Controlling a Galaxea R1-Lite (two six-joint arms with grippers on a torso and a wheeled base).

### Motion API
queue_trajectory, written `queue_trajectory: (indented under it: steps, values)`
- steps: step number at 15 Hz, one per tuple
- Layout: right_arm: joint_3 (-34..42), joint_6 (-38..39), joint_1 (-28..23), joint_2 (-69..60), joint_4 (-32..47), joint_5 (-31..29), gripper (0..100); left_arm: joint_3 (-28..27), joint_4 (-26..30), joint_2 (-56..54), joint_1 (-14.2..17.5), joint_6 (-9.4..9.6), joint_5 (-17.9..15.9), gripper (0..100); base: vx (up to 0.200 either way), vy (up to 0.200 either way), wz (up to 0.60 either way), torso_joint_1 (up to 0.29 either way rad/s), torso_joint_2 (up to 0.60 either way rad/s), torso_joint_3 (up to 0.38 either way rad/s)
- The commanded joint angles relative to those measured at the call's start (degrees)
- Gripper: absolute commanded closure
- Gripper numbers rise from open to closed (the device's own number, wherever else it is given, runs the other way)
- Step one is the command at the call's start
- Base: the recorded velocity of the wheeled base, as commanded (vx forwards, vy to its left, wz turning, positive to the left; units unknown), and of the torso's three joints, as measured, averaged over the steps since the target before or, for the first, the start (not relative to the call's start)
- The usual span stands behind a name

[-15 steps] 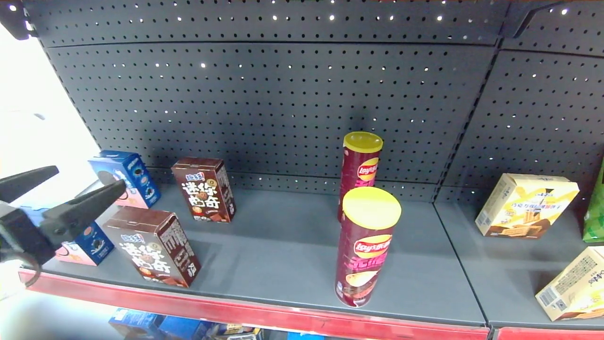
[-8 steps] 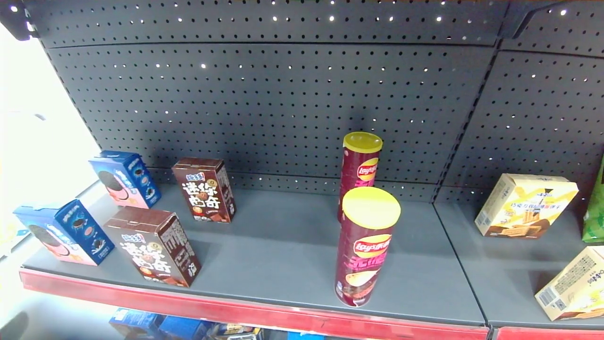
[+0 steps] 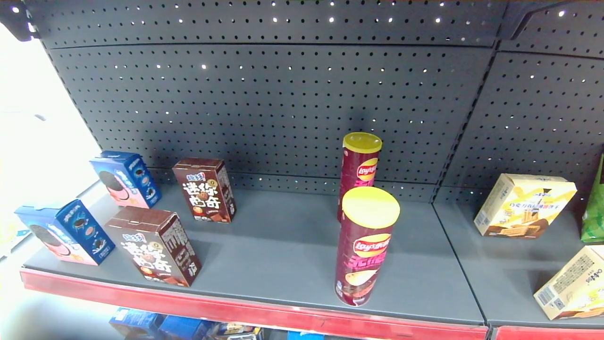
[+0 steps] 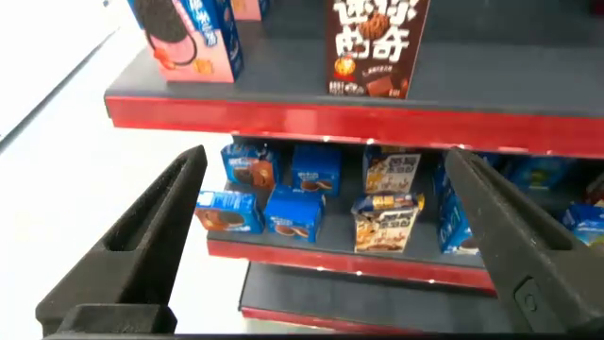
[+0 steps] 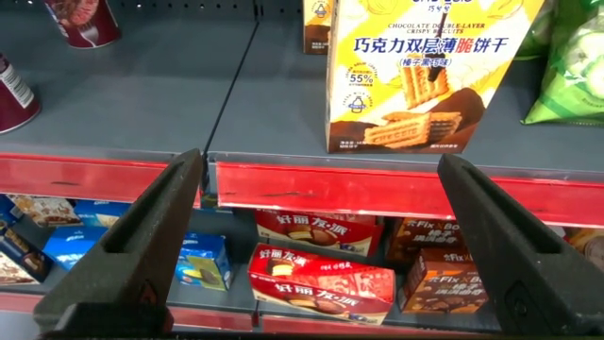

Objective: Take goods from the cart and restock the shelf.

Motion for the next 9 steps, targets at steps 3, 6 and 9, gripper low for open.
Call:
queue_trajectory:
  steps: [3,6,9]
  values:
    - [0.0,0.0,0.1,0.1,-0.1,0.0,0,11.3,-13.3,-0.9,0.1,-0.18,0.1,0,0.0,0.0,0.0,0.0,0.0,0.0]
    - [0.0,0.0,0.1,0.1,-0.1,0.0,0,14.7,-18.1,-0.8,0.1,-0.71,0.2,0,0.0,0.0,0.0,0.0,0.0,0.0]
    - [0.0,0.0,0.1,0.1,-0.1,0.0,0,14.6,-18.2,-0.8,0.1,-2.91,0.2,0,0.0,0.0,0.0,0.0,0.0,0.0]
